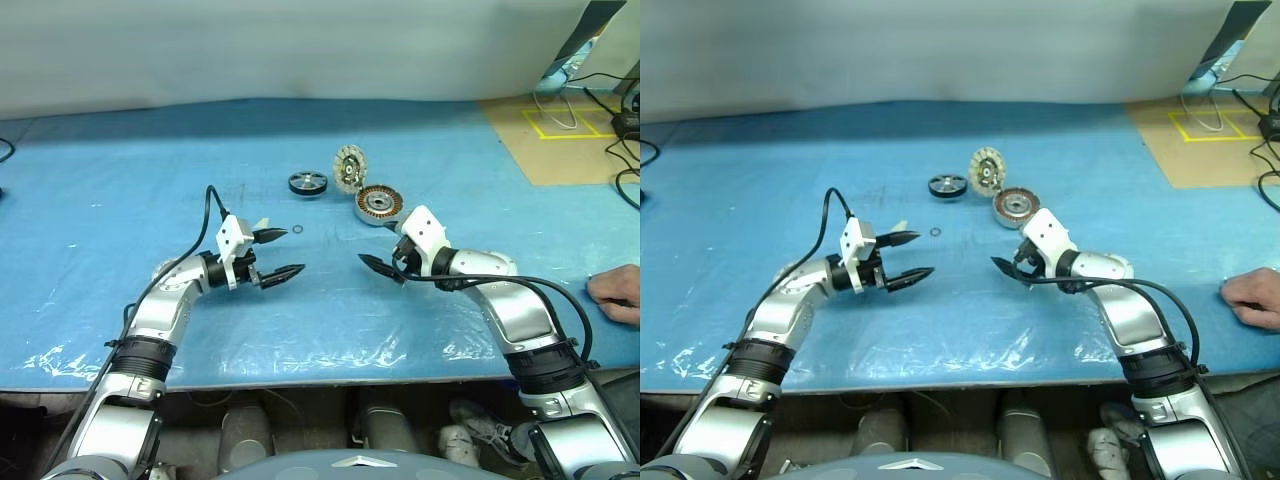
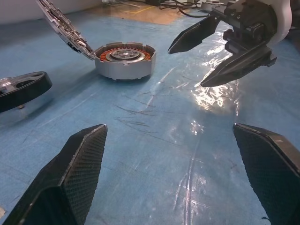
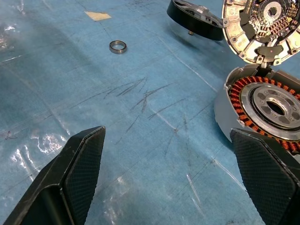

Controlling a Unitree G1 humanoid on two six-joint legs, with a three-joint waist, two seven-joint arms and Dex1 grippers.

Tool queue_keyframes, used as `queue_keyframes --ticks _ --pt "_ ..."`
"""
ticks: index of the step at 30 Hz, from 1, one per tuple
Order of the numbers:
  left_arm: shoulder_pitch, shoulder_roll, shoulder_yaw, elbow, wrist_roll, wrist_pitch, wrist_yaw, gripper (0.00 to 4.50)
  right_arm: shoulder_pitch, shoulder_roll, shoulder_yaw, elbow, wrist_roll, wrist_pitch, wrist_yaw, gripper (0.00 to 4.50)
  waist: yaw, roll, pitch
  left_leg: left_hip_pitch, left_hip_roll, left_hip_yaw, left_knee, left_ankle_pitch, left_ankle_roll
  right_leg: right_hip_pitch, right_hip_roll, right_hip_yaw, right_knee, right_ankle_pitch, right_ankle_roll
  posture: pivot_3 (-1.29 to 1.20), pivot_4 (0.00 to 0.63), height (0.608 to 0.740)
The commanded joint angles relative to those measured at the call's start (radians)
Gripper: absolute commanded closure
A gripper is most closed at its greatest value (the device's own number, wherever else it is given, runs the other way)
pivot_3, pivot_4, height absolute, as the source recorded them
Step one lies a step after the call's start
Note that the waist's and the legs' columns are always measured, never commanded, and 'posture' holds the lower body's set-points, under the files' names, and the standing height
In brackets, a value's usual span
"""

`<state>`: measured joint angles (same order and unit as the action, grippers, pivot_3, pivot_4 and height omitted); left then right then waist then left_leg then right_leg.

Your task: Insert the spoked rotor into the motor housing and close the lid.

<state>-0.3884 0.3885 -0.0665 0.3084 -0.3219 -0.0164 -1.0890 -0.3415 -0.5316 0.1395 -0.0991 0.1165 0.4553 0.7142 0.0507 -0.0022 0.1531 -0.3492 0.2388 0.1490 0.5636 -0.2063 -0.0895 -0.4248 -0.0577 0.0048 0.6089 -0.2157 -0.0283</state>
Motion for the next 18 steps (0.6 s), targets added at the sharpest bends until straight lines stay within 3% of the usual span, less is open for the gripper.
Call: queue_keyframes --ticks 1,18 --pt "-0.001 0.009 0.005 -0.009 0.005 -0.019 -0.01 0.01 -0.019 -0.008 -0.011 -0.029 -0.008 -0.025 -0.003 0.04 0.0 0.0 0.0 0.0 0.0 0.0 0.0 0.0 0.0 0.0 0.0 0.0 0.0 0.0 0.0 0.0 0.15 0.74" --pt "0.007 0.006 0.01 -0.019 0.012 -0.033 -0.005 0.01 -0.172 -0.046 0.015 0.139 -0.072 -0.093 0.045 0.04 -0.002 0.0 0.0 0.0 0.0 0.0 0.0 0.0 0.0 0.0 0.0 0.0 0.0 0.0 0.0 0.0 0.15 0.74"
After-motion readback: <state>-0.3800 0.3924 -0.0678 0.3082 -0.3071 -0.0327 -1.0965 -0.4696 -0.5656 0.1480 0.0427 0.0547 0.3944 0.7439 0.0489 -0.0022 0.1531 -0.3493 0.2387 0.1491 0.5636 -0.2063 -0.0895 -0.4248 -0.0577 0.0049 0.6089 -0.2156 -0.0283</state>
